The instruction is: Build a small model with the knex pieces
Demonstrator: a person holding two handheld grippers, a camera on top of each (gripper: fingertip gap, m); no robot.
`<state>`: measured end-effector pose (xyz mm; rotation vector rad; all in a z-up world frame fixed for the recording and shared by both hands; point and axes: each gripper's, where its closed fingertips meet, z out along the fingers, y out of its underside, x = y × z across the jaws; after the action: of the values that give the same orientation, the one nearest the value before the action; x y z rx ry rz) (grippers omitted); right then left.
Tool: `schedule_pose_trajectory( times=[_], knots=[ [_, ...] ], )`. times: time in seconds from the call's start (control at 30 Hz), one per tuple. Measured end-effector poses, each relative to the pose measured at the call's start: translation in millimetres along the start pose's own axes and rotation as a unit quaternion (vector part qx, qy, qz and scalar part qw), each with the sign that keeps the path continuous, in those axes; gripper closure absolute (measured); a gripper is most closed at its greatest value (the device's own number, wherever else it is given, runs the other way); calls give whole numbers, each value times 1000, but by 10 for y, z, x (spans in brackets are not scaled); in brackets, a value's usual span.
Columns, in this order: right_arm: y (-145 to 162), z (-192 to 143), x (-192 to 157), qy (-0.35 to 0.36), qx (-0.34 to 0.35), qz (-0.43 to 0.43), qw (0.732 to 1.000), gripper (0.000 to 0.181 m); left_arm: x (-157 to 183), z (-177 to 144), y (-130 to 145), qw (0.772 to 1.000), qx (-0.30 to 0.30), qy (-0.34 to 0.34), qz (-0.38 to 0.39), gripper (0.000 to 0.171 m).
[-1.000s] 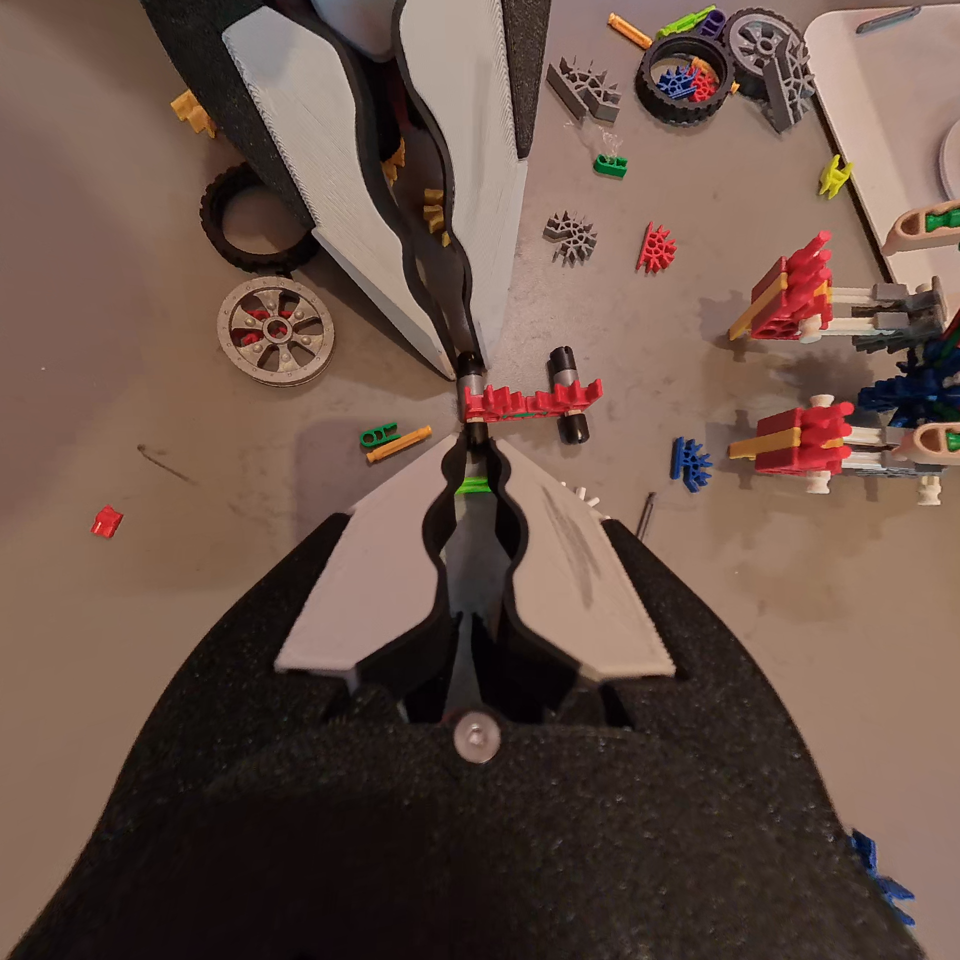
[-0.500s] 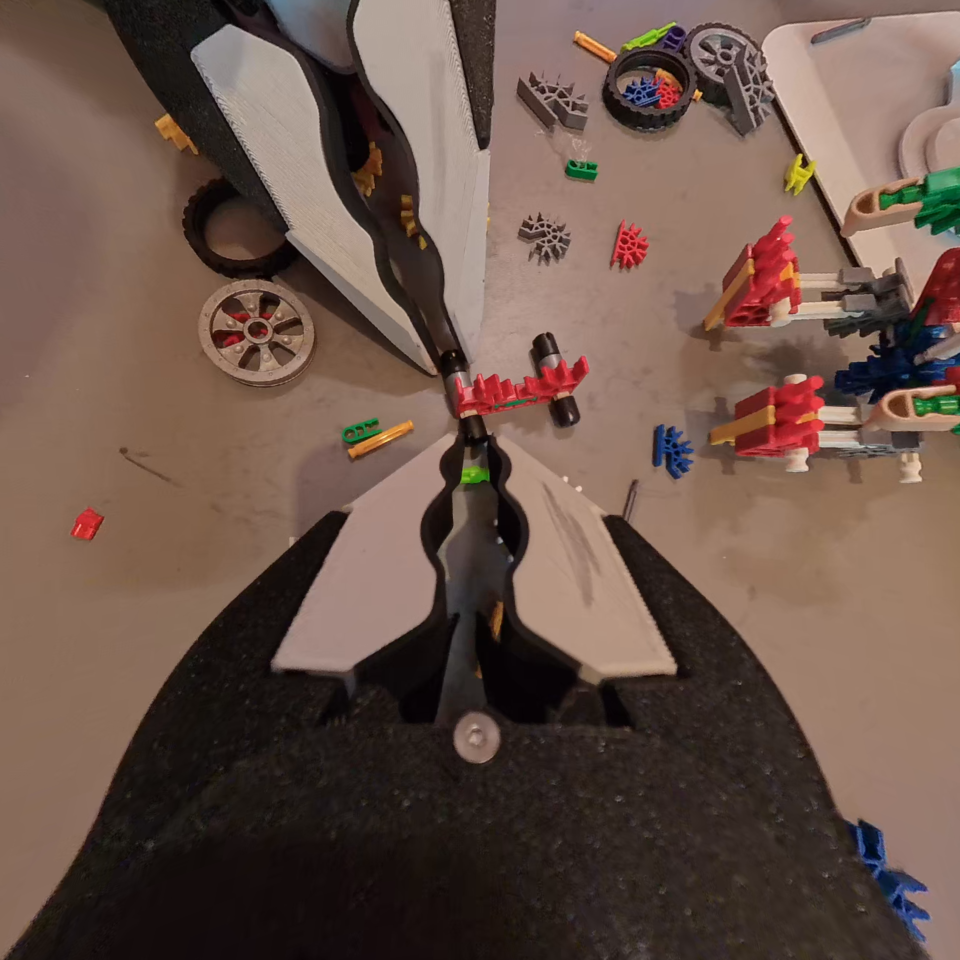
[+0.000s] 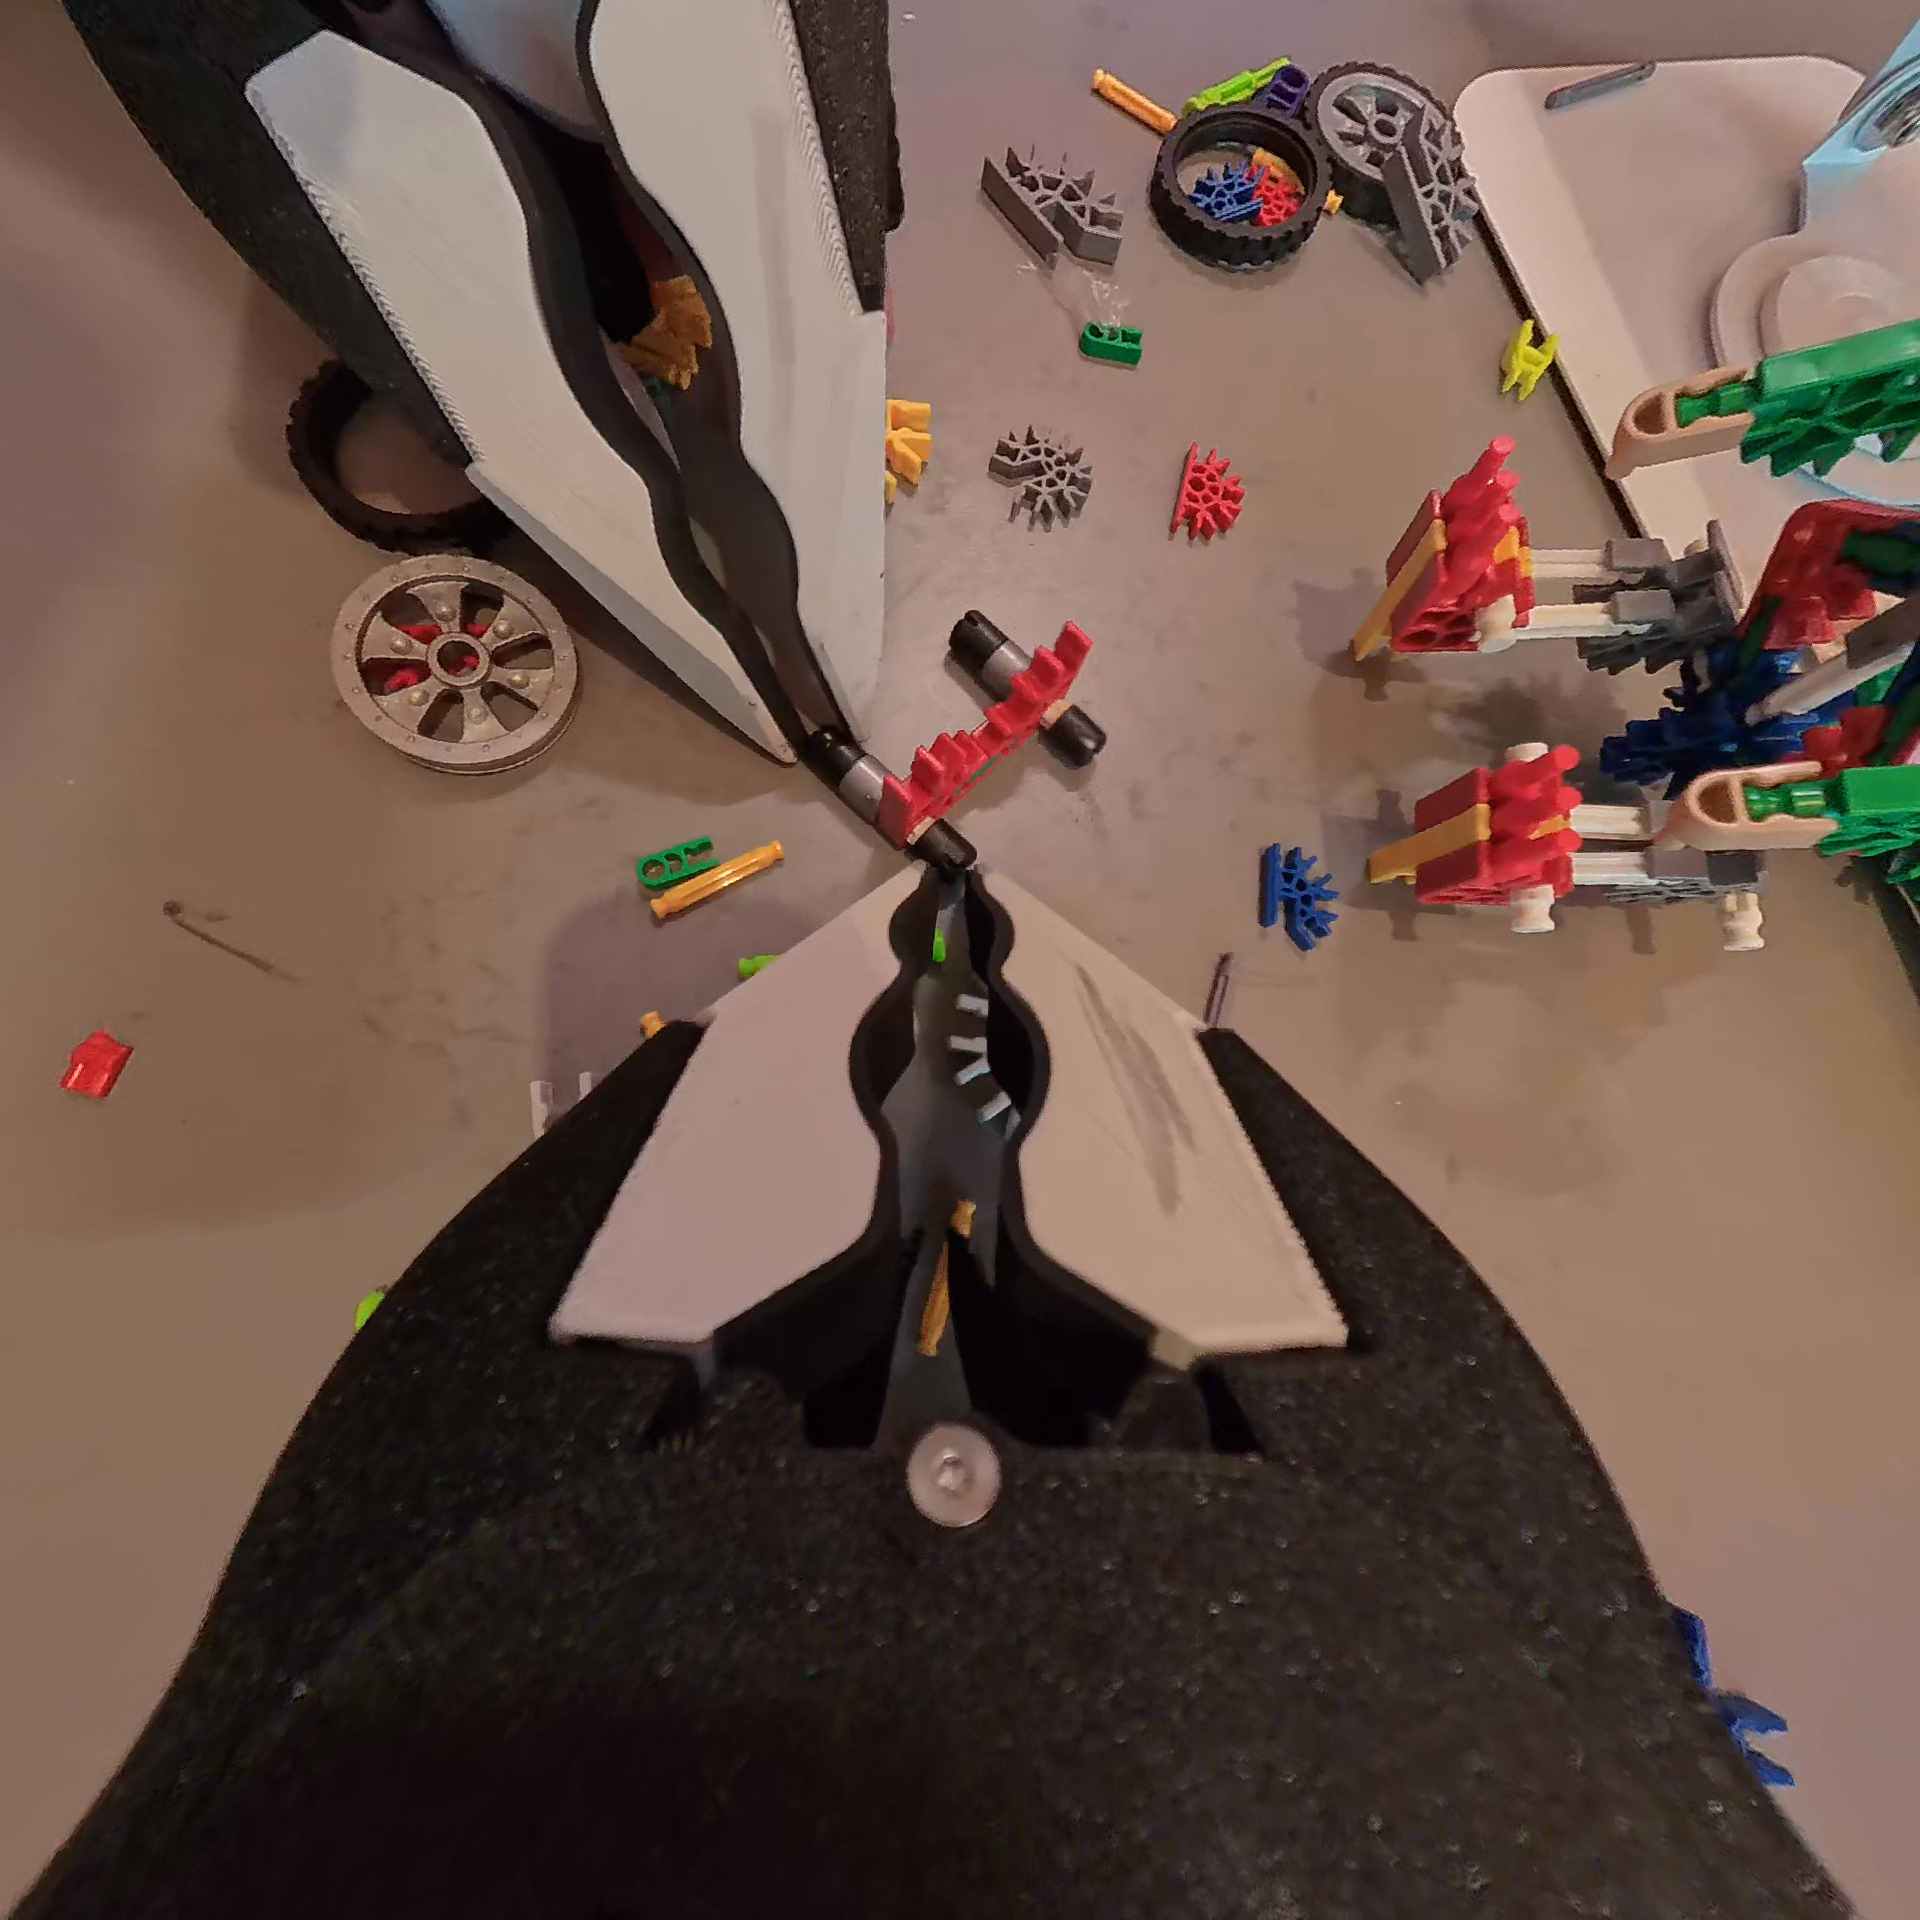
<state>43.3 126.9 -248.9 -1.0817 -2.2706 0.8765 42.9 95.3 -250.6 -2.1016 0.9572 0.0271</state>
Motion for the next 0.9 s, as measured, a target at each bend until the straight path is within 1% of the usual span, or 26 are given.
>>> schedule_pose_trajectory(
  times=[0.1, 0.27, 0.57, 0.73, 0.9],
  knots=[
    [-23, -14, 28, 7, 9, 1, 1000, 176, -13, -5, 1, 1000, 1, -4, 2, 165],
    [-55, -48, 77, 15, 26, 7, 1000, 173, -101, -79, -39, 1000, 22, -12, -16, 165],
    [-200, -216, 272, 53, 87, 34, 994, 168, -290, -173, -76, 997, 51, -46, -43, 161],
    [-187, -241, 336, 61, 96, 45, 993, 165, -391, -214, -52, 995, 58, -60, -61, 155],
    [-205, -289, 396, 68, 111, 60, 990, 164, -488, -210, 17, 993, 48, -80, -76, 146]
  ],
)
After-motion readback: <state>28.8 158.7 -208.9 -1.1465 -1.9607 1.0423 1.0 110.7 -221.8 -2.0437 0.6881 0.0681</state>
